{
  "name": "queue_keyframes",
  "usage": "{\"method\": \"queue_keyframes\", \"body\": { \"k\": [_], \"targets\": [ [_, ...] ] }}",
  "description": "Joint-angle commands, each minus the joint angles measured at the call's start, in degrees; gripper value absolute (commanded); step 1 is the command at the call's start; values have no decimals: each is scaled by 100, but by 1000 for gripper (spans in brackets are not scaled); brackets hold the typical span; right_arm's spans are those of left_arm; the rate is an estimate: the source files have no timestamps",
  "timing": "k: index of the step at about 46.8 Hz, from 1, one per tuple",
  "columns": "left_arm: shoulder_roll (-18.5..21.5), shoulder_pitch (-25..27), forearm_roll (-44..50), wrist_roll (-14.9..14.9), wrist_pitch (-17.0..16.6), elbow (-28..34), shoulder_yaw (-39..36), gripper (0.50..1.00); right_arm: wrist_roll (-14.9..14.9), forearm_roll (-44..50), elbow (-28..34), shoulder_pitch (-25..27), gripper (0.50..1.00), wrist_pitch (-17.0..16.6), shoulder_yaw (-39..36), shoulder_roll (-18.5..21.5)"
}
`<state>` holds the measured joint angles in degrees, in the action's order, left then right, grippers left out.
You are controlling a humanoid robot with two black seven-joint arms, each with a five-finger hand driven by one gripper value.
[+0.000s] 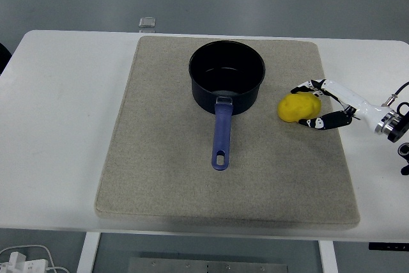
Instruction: Put the potato in the blue pot
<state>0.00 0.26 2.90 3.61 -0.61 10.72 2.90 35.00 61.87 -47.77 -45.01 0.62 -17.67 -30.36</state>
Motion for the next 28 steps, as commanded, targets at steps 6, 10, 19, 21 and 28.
{"method": "queue_keyframes", "body": {
  "k": [6,10,19,21,28],
  "targets": [
    [0,0,0,0,0,0,-9,992,0,-8,-40,-16,500,0,1,-23],
    [0,0,0,0,0,9,-9,994,0,-17,-40,-34,500,-9,-8,-40],
    [0,9,-9,0,0,9,-9,992,0,-17,-49,-51,500,-9,-8,-40],
    [0,9,-9,0,0,9,-9,992,0,-17,-40,-86,500,-9,-8,-49],
    [0,9,-9,0,0,9,-9,994,0,-183,-49,-174,500,-27,-8,-49]
  ]
}}
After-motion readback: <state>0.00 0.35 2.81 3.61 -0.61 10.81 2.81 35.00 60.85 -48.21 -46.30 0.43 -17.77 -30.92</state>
